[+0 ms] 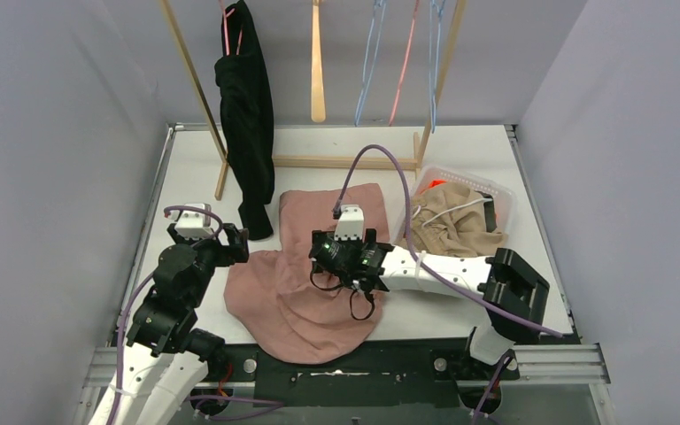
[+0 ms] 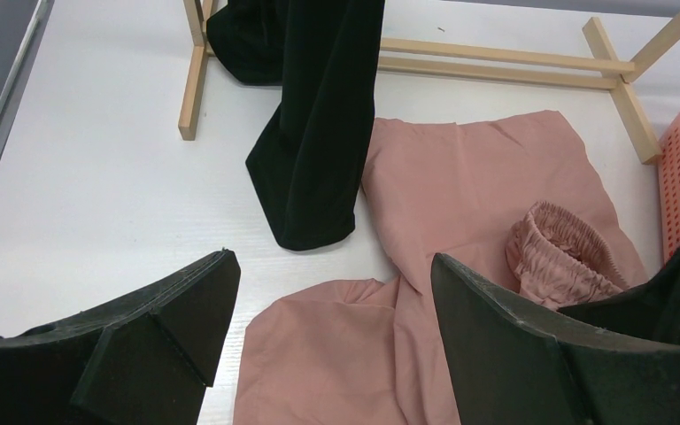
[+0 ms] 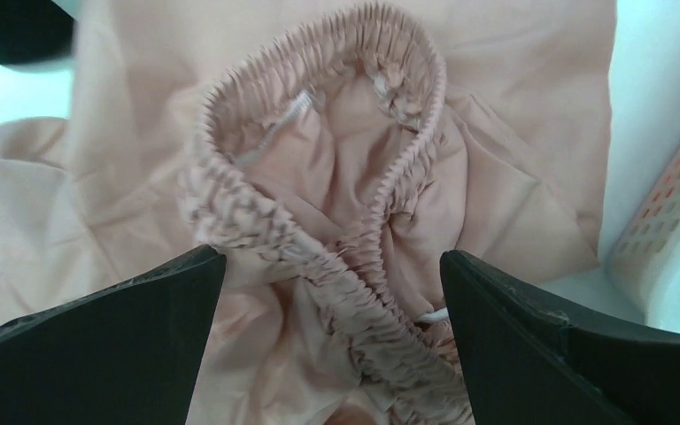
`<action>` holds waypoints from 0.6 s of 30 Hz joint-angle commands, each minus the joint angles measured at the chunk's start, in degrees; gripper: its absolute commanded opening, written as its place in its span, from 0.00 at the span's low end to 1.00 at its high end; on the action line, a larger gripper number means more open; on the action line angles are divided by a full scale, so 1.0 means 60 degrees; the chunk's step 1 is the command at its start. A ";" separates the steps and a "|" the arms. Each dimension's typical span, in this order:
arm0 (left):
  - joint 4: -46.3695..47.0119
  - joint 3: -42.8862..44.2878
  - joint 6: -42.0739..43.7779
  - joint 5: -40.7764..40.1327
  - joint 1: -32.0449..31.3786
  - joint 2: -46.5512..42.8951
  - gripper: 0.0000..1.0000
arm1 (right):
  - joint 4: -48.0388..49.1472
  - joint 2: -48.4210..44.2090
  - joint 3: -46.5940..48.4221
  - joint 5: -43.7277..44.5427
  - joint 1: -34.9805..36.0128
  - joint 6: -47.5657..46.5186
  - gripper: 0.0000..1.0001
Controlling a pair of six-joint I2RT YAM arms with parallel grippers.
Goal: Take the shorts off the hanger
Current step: Pick up the shorts at the center of the board.
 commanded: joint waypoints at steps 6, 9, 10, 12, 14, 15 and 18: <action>0.0646 0.0046 0.0140 0.0075 -0.0050 -0.0088 0.80 | 0.2188 0.1255 -0.0801 -0.1713 -0.0827 0.0040 0.98; 0.0636 0.0049 0.0140 0.0063 -0.0050 -0.0087 0.80 | 0.0896 0.2161 -0.0078 -0.0869 -0.0715 0.0256 0.98; 0.0651 0.0047 0.0136 0.0062 -0.0050 -0.0087 0.80 | 0.0488 0.2551 0.0203 -0.0730 -0.0657 0.0136 0.98; 0.0665 0.0033 0.0139 0.0062 -0.0050 -0.0112 0.80 | -0.0126 0.3309 0.0676 -0.0733 -0.0470 -0.0175 0.92; 0.0672 0.0018 0.0142 0.0076 -0.0050 -0.0129 0.80 | -0.0759 0.3863 0.1081 -0.0385 -0.0174 -0.0014 0.76; 0.0663 0.0028 0.0140 0.0077 -0.0050 -0.0141 0.80 | -0.0843 0.3994 0.1153 -0.0259 -0.0060 0.0047 0.68; 0.0673 0.0017 0.0140 0.0066 -0.0058 -0.0171 0.80 | -0.0716 0.3823 0.0992 -0.0031 0.0140 0.0412 0.46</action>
